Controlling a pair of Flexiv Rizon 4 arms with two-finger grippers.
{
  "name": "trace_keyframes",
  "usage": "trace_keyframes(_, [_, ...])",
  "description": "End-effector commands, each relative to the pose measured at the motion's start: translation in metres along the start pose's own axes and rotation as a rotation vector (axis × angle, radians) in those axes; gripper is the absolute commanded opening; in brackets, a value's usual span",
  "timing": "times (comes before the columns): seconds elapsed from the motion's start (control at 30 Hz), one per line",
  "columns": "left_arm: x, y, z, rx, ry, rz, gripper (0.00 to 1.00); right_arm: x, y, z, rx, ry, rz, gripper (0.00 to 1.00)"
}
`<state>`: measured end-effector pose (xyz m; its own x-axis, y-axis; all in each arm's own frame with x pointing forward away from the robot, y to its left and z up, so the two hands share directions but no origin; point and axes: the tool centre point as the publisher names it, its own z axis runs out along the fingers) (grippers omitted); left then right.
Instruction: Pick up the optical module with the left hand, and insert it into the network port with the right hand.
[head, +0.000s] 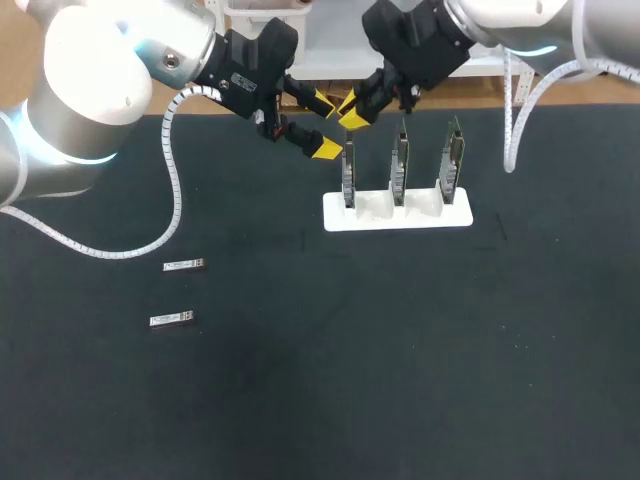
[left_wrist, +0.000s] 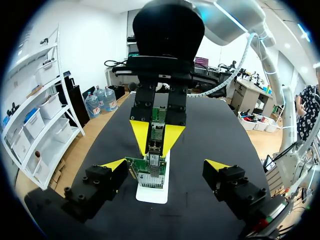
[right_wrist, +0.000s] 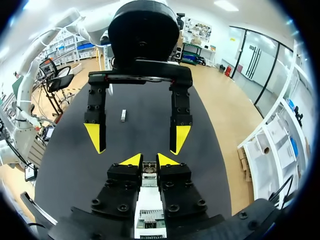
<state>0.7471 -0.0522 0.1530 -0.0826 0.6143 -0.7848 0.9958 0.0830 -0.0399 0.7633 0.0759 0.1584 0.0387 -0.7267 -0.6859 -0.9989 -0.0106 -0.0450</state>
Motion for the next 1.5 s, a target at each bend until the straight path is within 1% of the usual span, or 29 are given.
trace_keyframes(0.03, [-0.001, -0.001, 0.0, -0.003, 0.006, -0.004, 1.0, 0.002, -0.003, 0.003, -0.008, 0.003, 0.002, 0.0])
trace_keyframes(0.27, [-0.001, -0.001, 0.0, -0.003, 0.006, -0.004, 1.0, 0.003, -0.003, 0.005, -0.007, 0.008, 0.013, 0.0])
trace_keyframes(0.3, [-0.001, -0.001, 0.0, -0.003, 0.006, -0.004, 1.0, 0.003, -0.003, 0.005, -0.006, 0.008, 0.012, 0.16])
trace_keyframes(0.33, [-0.001, -0.001, 0.0, -0.003, 0.006, -0.004, 1.0, 0.003, -0.003, 0.005, -0.001, 0.011, 0.012, 0.82])
trace_keyframes(0.37, [-0.001, -0.001, 0.0, -0.003, 0.006, -0.004, 1.0, 0.003, -0.003, 0.005, 0.0, 0.007, 0.011, 1.0])
trace_keyframes(0.63, [-0.001, -0.001, 0.0, -0.003, 0.006, -0.004, 1.0, 0.0, -0.003, -0.001, 0.013, -0.015, 0.021, 1.0])
trace_keyframes(0.73, [-0.001, -0.001, 0.0, -0.003, 0.006, -0.004, 1.0, 0.0, -0.005, -0.008, 0.029, -0.034, 0.037, 1.0])
trace_keyframes(0.8, [-0.001, -0.001, 0.0, -0.003, 0.006, -0.004, 1.0, 0.002, -0.006, -0.013, 0.042, -0.04, 0.048, 1.0])
trace_keyframes(1.0, [-0.001, -0.001, 0.0, -0.003, 0.006, -0.004, 1.0, 0.015, -0.008, -0.026, 0.07, -0.05, 0.096, 1.0])
trace_keyframes(1.17, [-0.001, -0.001, 0.0, -0.003, 0.006, -0.004, 1.0, 0.02, -0.01, -0.029, 0.052, -0.107, 0.175, 1.0])
trace_keyframes(1.27, [-0.001, -0.001, 0.0, -0.003, 0.006, -0.004, 1.0, 0.021, -0.011, -0.029, 0.053, -0.12, 0.189, 1.0])
trace_keyframes(1.3, [-0.001, -0.001, 0.0, -0.003, 0.006, -0.004, 1.0, 0.022, -0.011, -0.029, 0.052, -0.122, 0.191, 0.78])
trace_keyframes(1.33, [-0.001, -0.001, 0.0, -0.003, 0.006, -0.004, 1.0, 0.023, -0.011, -0.029, 0.06, -0.125, 0.191, 0.43])
trace_keyframes(1.37, [-0.001, -0.001, 0.0, -0.003, 0.006, -0.004, 1.0, 0.024, -0.011, -0.029, 0.052, -0.134, 0.189, 0.0])
trace_keyframes(1.5, [-0.001, -0.001, 0.0, -0.003, 0.006, -0.004, 1.0, 0.024, -0.01, -0.028, 0.047, -0.139, 0.183, 0.0])
